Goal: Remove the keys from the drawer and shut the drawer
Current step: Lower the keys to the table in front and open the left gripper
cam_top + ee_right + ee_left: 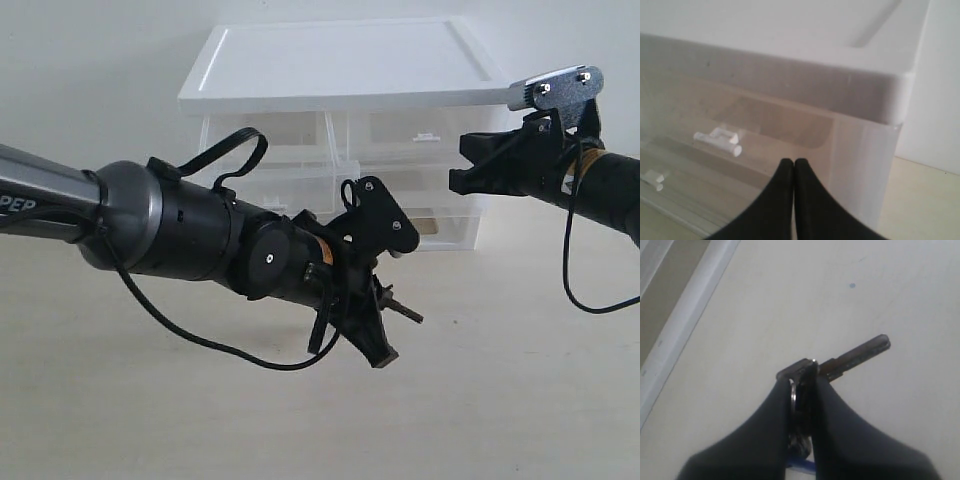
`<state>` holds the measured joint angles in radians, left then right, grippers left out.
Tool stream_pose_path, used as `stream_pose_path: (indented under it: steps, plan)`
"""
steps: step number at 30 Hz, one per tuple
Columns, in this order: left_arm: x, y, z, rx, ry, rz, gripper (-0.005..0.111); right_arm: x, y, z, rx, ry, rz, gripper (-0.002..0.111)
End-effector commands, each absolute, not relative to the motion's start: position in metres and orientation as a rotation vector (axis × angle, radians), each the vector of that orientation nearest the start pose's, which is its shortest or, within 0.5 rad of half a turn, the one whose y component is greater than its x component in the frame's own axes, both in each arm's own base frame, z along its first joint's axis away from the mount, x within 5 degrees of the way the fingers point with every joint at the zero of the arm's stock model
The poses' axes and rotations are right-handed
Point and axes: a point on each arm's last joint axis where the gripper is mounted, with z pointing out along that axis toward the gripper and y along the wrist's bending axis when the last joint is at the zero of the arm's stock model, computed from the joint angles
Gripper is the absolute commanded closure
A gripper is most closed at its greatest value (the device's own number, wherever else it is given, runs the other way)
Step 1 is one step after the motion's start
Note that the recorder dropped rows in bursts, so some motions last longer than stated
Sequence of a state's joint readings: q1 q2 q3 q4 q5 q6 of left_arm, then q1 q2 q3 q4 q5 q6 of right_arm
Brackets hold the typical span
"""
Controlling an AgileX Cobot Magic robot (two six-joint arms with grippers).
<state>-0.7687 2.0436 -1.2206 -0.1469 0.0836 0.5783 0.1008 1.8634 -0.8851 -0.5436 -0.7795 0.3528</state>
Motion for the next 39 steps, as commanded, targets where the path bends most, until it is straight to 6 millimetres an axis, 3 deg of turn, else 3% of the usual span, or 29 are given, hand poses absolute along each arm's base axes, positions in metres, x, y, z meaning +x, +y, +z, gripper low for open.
stream_pose_path:
  steps: [1, 3, 4, 6, 7, 9, 11, 12, 15, 22, 26, 30, 33, 39]
  plan:
    - [0.325, -0.296, 0.150, 1.265, 1.878, -0.151, 0.095, 0.378, 0.062, 0.188, -0.297, 1.716, 0.343, 0.108]
    - [0.325, -0.296, 0.150, 1.268, 1.875, -0.149, 0.070, 0.378, 0.062, 0.188, -0.297, 1.716, 0.343, 0.108]
    - [0.324, -0.295, 0.150, 1.276, 1.884, -0.150, 0.048, 0.378, 0.062, 0.188, -0.299, 1.716, 0.342, 0.108]
    - [0.320, -0.293, 0.158, 1.301, 1.910, -0.156, 0.026, 0.378, 0.062, 0.188, -0.299, 1.716, 0.342, 0.108]
    - [0.318, -0.292, 0.161, 1.311, 1.920, -0.158, 0.026, 0.378, 0.062, 0.188, -0.299, 1.716, 0.342, 0.108]
    - [0.312, -0.290, 0.170, 1.322, 1.955, -0.173, 0.028, 0.378, 0.062, 0.188, -0.299, 1.716, 0.342, 0.108]
    - [0.303, -0.288, 0.184, 1.319, 2.015, -0.209, 0.040, 0.378, 0.062, 0.188, -0.299, 1.716, 0.342, 0.108]
    - [0.294, -0.288, 0.190, 1.319, 2.054, -0.234, 0.051, 0.378, 0.062, 0.188, -0.299, 1.716, 0.342, 0.108]
    - [0.265, -0.296, 0.198, 1.389, 2.032, -0.267, 0.063, 0.378, 0.062, 0.188, -0.299, 1.718, 0.341, 0.108]
    - [0.219, -0.295, 0.218, 1.397, 1.990, -0.363, 0.064, 0.378, 0.062, 0.188, -0.299, 1.721, 0.340, 0.108]
    - [0.216, -0.283, 0.239, 1.260, 1.924, -0.396, 0.067, 0.378, 0.062, 0.188, -0.300, 1.722, 0.338, 0.108]
    - [0.214, -0.261, 0.250, 1.114, 1.838, -0.404, 0.088, 0.378, 0.062, 0.188, -0.300, 1.722, 0.338, 0.108]
    - [0.212, -0.242, 0.244, 1.051, 1.823, -0.384, 0.102, 0.378, 0.062, 0.188, -0.300, 1.722, 0.338, 0.108]
    - [0.214, -0.204, 0.218, 0.888, 1.866, -0.333, 0.102, 0.378, 0.062, 0.188, -0.300, 1.722, 0.338, 0.108]
